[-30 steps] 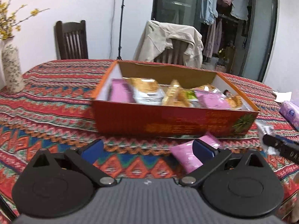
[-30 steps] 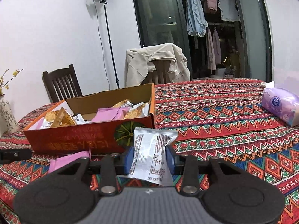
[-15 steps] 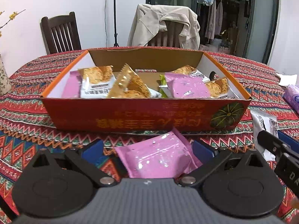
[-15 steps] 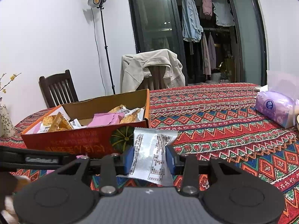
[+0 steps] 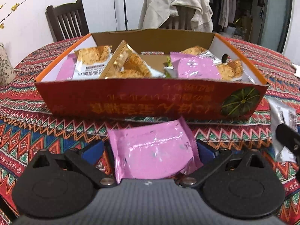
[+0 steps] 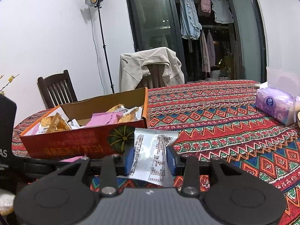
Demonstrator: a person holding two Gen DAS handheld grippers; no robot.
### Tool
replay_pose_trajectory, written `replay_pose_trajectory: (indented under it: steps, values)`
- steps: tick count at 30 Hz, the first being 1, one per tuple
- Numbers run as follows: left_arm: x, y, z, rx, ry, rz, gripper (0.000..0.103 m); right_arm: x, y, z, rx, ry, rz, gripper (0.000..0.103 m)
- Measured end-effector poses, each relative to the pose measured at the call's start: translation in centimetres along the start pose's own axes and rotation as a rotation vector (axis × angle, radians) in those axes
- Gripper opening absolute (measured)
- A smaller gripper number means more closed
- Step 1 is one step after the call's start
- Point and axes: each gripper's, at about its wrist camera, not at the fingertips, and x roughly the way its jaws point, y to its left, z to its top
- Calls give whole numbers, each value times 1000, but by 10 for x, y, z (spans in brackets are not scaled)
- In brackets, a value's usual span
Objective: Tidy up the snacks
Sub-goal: 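Grasp a pink packet with the left gripper while the right gripper holds the white wrapper, then carry both packets over the orange box and open both grippers inside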
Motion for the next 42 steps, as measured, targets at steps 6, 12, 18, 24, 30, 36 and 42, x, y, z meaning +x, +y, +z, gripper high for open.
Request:
replay_pose_trajectory:
  steps: [6, 12, 18, 24, 30, 36, 42]
  values:
    - [0, 4, -4, -9, 13, -22, 103, 0, 1, 0, -5, 1, 7, 37]
    - [-3, 9, -8, -5, 8, -42, 101, 0, 2, 0, -10, 0, 21, 37]
    - [-17, 15, -12, 15, -15, -95, 73, -2, 3, 0, -11, -10, 51, 37]
    - [-27, 32, -19, 1, -34, -124, 72, 0, 3, -1, -11, 5, 47, 37]
    - [-42, 47, -16, -2, -73, -162, 72, 1, 7, -2, -30, 3, 51, 37]
    - [-65, 62, -13, 43, -166, -186, 72, -5, 20, -1, -98, -27, 79, 37]
    - [-82, 68, -1, 67, -245, -216, 72, -16, 36, 12, -136, -60, 86, 37]
